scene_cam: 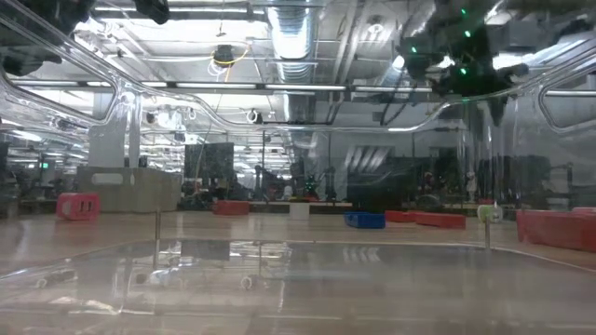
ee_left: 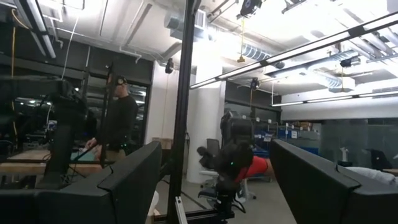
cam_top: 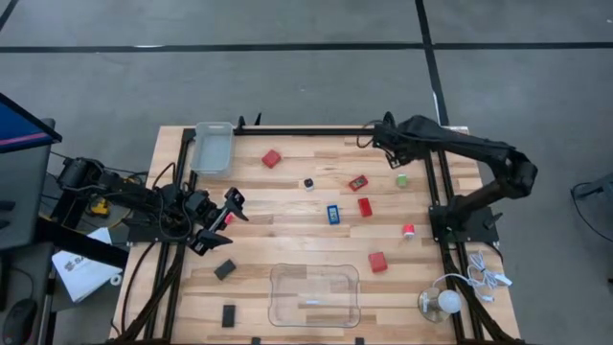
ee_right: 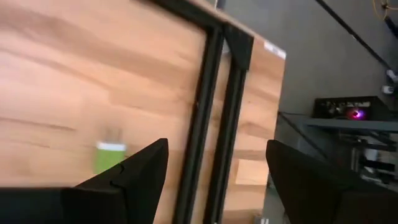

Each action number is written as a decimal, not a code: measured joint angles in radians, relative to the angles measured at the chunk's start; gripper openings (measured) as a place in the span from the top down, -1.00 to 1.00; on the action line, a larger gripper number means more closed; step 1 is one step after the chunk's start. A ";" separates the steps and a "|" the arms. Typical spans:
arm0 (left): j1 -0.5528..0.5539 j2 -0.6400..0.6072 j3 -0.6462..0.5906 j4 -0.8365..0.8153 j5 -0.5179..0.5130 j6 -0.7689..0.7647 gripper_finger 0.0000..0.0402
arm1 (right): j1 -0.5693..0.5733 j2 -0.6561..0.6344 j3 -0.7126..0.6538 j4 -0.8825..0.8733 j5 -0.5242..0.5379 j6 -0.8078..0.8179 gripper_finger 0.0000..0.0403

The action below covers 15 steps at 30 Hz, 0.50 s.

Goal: Pick & Place Office items
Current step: Put the green charger adapter into the transparent bin

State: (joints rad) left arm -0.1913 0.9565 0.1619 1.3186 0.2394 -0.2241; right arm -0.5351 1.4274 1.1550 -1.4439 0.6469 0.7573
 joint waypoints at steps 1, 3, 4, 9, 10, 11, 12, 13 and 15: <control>0.000 0.000 0.000 -0.002 -0.004 0.000 -0.48 | -0.006 -0.020 -0.038 0.044 -0.012 -0.015 -0.31; 0.000 0.000 0.000 -0.002 -0.004 0.000 -0.48 | -0.021 -0.072 -0.121 0.159 -0.078 -0.064 -0.31; 0.000 0.000 0.000 -0.002 -0.004 0.000 -0.48 | -0.027 -0.103 -0.161 0.227 -0.121 -0.085 -0.31; 0.000 0.000 0.000 -0.002 -0.004 0.000 -0.48 | -0.073 -0.256 -0.336 0.476 -0.285 -0.129 -0.31; 0.000 0.000 0.000 -0.002 -0.004 0.000 -0.48 | -0.085 -0.277 -0.360 0.491 -0.297 -0.129 -0.31; 0.000 0.000 0.000 -0.002 -0.005 0.000 -0.48 | -0.098 -0.297 -0.382 0.499 -0.309 -0.129 -0.31; 0.000 0.000 0.000 -0.002 -0.007 0.000 -0.48 | -0.109 -0.313 -0.402 0.499 -0.314 -0.128 -0.31; 0.000 0.000 0.000 -0.002 -0.008 0.000 -0.48 | -0.116 -0.324 -0.421 0.498 -0.321 -0.123 -0.31; 0.000 0.000 0.000 -0.002 -0.010 0.001 -0.48 | -0.129 -0.339 -0.464 0.506 -0.337 -0.111 -0.31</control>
State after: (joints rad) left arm -0.1913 0.9569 0.1619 1.3169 0.2294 -0.2232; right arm -0.6644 1.0880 0.6913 -0.9384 0.3101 0.6465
